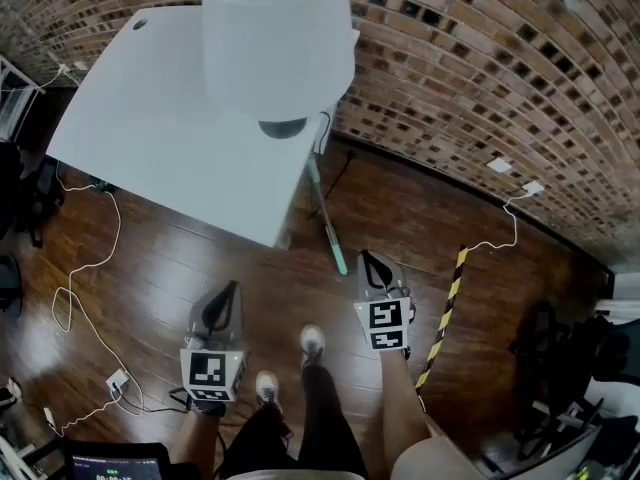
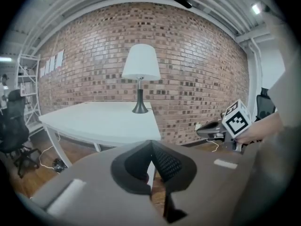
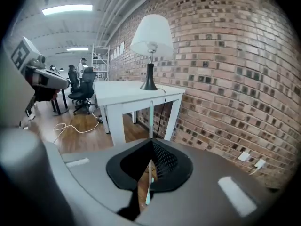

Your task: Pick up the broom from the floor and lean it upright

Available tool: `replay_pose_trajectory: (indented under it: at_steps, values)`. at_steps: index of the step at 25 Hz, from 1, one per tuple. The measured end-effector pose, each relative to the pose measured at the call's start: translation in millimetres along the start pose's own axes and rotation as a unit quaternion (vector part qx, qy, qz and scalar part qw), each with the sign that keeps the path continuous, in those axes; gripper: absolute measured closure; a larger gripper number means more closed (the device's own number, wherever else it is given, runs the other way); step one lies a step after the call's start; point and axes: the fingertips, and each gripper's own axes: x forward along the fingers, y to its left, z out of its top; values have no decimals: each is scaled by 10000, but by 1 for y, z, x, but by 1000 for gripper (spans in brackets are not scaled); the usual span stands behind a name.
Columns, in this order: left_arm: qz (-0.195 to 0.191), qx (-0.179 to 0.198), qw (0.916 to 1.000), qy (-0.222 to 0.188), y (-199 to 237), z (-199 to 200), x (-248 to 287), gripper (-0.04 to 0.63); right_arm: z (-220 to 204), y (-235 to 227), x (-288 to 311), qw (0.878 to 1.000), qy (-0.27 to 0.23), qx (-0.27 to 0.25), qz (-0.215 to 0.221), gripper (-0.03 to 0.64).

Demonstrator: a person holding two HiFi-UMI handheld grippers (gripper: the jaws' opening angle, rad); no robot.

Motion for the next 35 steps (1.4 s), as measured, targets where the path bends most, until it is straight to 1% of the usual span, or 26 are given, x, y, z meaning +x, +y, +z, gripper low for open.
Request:
replay_pose_trajectory:
  at_steps: [3, 7, 9, 11, 16, 19, 22, 25, 28, 29, 32, 35]
  values:
    - [32, 14, 9999, -116, 1, 11, -25, 595, 23, 6, -49, 9989, -322, 325, -82, 604]
    - [-352, 78, 9984, -433, -13, 36, -72, 595, 51, 28, -115, 9924, -779, 944, -131, 604]
    - [-499, 132, 9968, -614, -17, 50, -99, 595, 64, 44, -148, 9887, -982, 1123, -176, 604]
    - [-553, 227, 9947, -839, -15, 65, -124, 595, 80, 62, -176, 9851, -1217, 1197, -187, 604]
    - [-682, 382, 9887, -1283, -6, 95, -180, 595, 119, 101, -244, 9782, -1720, 1123, -301, 604]
    - [-807, 413, 9858, -1412, 2, 99, -212, 595, 139, 119, -282, 9735, -1994, 1035, -430, 604]
    - [-826, 557, 9837, -1494, 8, 103, -235, 595, 155, 130, -313, 9718, -2146, 841, -497, 604]
    - [-889, 640, 9790, -1719, 5, 115, -261, 595, 166, 132, -345, 9712, -2229, 622, -569, 604]
    - [-932, 567, 9679, -2265, 6, 141, -292, 595, 178, 129, -377, 9661, -2423, 522, -715, 604]
    - [-903, 530, 9658, -2370, 7, 148, -301, 595, 182, 128, -387, 9640, -2501, 504, -747, 604]
    - [-740, 539, 9665, -2400, 2, 161, -317, 595, 184, 123, -415, 9585, -2671, 567, -823, 604]
    - [-706, 636, 9621, -2555, -14, 169, -324, 595, 178, 115, -435, 9517, -2826, 751, -938, 604]
